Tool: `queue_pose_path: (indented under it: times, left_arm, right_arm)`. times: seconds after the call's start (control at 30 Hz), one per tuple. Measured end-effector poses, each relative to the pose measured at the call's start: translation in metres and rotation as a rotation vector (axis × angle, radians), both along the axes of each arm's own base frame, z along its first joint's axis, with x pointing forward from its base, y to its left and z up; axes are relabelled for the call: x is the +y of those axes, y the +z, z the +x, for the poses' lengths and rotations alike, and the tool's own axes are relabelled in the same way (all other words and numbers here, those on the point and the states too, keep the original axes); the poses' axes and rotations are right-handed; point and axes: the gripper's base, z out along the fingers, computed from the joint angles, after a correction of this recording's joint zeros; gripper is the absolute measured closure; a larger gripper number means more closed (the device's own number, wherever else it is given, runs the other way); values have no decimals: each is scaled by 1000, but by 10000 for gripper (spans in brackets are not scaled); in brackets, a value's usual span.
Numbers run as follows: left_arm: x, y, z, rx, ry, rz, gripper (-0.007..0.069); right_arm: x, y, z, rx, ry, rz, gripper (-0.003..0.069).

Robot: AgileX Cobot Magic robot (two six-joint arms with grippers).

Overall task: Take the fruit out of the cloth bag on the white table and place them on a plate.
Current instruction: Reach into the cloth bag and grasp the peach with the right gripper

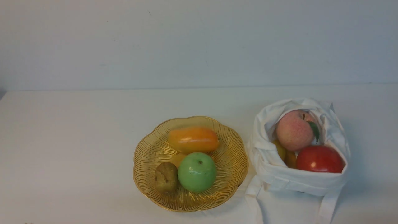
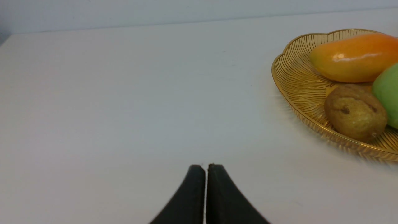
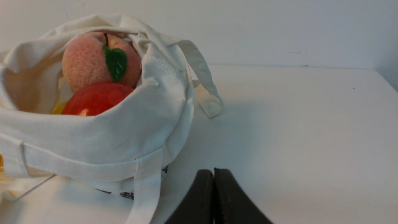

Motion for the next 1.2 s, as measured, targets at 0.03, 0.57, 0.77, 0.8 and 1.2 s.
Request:
queue_pose_path:
  times: [0.03, 0.57, 0.77, 0.8, 1.2]
  left_arm:
    - [0, 0, 0, 0, 0, 0, 632]
    - [0, 0, 0, 0, 0, 0, 632]
    - [0, 0, 0, 0, 0, 0, 632]
    - [0, 0, 0, 0, 0, 0, 632]
    - [0, 0, 0, 0, 0, 0, 632]
  right_arm:
    - [0, 0, 0, 0, 0, 0, 669]
    - [0, 0, 0, 0, 0, 0, 669]
    - [0, 0, 0, 0, 0, 0, 669]
    - [0, 0, 0, 0, 0, 0, 669]
    - [3, 18, 2, -196, -11, 439, 669]
